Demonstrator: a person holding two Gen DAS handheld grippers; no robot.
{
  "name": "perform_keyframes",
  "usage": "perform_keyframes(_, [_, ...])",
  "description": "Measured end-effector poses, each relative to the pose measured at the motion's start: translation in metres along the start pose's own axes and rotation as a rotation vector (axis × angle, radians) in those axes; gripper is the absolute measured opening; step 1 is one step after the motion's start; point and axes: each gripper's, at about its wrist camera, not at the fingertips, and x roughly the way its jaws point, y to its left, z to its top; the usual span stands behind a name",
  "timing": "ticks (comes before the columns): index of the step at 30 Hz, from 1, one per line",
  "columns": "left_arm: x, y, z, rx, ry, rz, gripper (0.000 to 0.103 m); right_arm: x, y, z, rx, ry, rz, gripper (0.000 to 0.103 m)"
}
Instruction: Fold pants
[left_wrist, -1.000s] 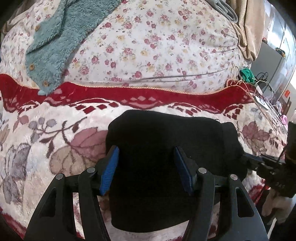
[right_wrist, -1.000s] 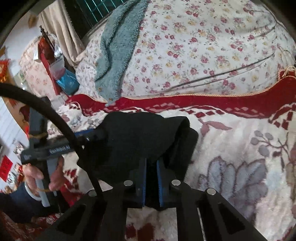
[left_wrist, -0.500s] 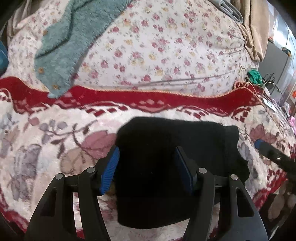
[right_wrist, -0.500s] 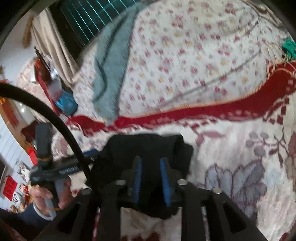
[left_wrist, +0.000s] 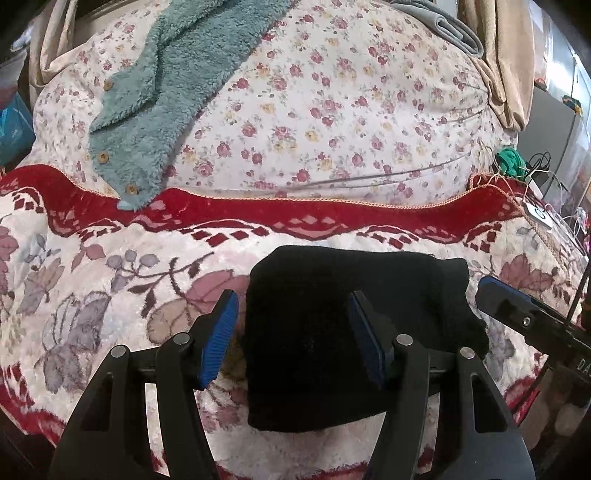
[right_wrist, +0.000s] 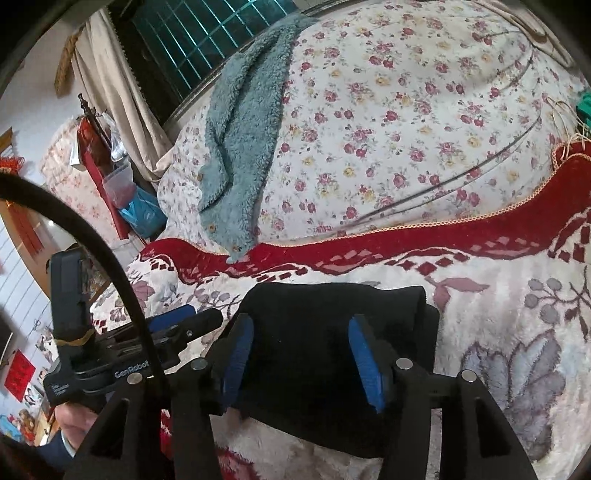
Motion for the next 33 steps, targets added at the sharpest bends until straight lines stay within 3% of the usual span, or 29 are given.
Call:
perform_keyframes(9, [0.006, 0.009, -0.004, -0.038, 0.029, -0.019, 0.061, -0.002, -0.016, -0.004, 0.024, 0.017, -0.048, 0.054])
perform_keyframes(13, [0.009, 0.017, -0.006, -0.045, 0.046, -0.042, 0.061, 0.0, -0.028, -0.004, 0.048, 0.026, -0.077, 0.074])
perform_keyframes(18, [0.018, 0.035, -0.01, -0.084, 0.089, -0.091, 0.063, 0.011, -0.051, -0.009, 0.093, 0.073, -0.114, 0.074])
perform_keyframes(33, [0.055, 0.052, -0.014, -0.168, 0.164, -0.26, 0.066, 0.049, -0.089, -0.024, 0.252, 0.165, 0.003, 0.081])
